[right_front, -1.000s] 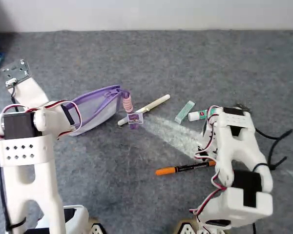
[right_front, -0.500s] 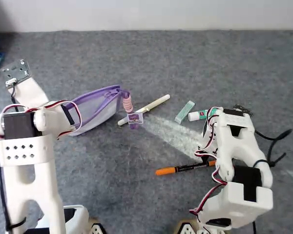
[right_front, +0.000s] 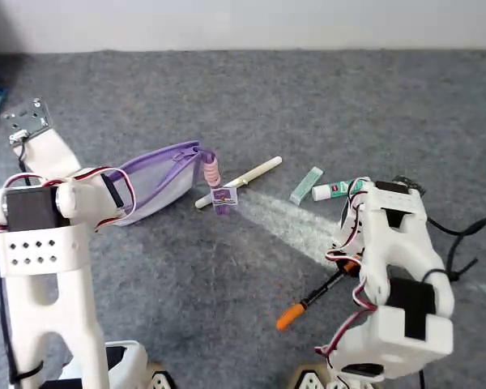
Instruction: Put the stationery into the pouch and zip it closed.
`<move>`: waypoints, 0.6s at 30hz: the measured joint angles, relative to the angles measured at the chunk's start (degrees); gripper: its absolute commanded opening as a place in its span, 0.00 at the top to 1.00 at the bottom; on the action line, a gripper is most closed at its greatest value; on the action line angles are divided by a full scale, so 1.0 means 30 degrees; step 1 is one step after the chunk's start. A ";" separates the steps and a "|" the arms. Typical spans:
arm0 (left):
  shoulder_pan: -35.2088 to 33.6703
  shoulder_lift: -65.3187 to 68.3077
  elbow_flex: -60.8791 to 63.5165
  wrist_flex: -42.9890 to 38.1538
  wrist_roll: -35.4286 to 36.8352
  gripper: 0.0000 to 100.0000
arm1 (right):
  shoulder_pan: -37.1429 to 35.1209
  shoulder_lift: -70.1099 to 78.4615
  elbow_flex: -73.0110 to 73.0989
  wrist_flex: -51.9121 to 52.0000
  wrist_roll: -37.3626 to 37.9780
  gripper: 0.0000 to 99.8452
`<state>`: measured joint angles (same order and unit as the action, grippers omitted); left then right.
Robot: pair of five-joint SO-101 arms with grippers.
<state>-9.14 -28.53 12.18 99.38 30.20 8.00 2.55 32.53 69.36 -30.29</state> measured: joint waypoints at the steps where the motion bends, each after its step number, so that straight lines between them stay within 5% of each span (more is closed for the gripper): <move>1: 0.0000 0.0000 0.0000 0.0000 0.0000 0.99 | -0.0059 -0.0703 -0.0176 0.0293 0.0117 0.99; 18: 0.0000 0.0000 0.0000 0.0000 0.0000 0.99 | -0.6271 -1.4945 -0.5832 0.5802 0.5128 0.99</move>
<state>-9.14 -28.53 12.18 99.38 30.20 -10.81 -42.29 15.03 86.77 -14.90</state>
